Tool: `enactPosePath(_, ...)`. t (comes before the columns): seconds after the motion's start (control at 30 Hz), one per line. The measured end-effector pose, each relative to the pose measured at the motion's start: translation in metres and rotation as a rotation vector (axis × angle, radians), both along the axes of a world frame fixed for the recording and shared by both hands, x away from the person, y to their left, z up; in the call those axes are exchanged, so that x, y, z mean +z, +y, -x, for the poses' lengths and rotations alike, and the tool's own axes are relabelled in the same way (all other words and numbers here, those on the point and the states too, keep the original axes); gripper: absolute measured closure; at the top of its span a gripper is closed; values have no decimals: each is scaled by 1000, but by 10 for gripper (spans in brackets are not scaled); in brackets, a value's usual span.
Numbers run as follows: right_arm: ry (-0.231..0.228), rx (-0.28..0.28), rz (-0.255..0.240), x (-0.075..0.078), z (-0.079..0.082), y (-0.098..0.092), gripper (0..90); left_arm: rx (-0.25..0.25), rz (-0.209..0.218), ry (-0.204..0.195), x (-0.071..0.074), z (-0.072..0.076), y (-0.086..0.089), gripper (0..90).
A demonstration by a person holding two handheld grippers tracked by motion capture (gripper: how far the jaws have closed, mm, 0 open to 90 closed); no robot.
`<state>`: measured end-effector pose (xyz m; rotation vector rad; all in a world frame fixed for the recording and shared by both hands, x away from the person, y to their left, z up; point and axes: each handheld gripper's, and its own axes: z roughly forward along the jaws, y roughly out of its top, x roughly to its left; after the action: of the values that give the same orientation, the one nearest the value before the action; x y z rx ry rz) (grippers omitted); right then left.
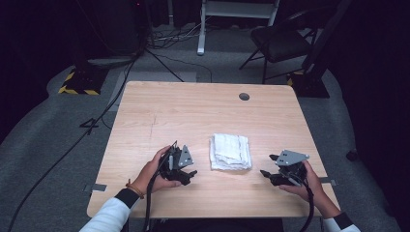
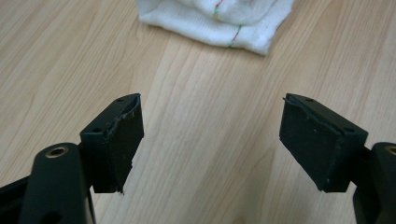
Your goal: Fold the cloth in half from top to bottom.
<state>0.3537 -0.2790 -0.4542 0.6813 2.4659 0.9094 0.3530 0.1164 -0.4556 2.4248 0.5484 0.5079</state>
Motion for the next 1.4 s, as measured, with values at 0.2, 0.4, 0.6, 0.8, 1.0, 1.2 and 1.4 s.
enactPosePath(0.2,6,-44,-7,-2,4,-17,293,39,-23,-19,-1,6,17,207)
enactPosePath(0.4,19,-99,-8,-8,8,-39,274,72,-40,-24,-3,12,33,202)
enactPosePath(0.6,47,-156,-17,-16,11,-62,270,113,-44,-23,-7,16,51,202)
enactPosePath(0.8,72,-207,-44,-25,15,-85,263,161,-30,-31,-14,19,69,205)
enactPosePath(1.0,105,-262,-116,-38,18,-109,255,180,-18,0,-24,21,85,204)
enactPosePath(1.2,106,-303,-163,-46,20,-122,242,213,83,95,-38,21,108,239)
enactPosePath(1.4,105,-323,-199,-49,20,-124,239,264,193,131,-47,22,126,211)
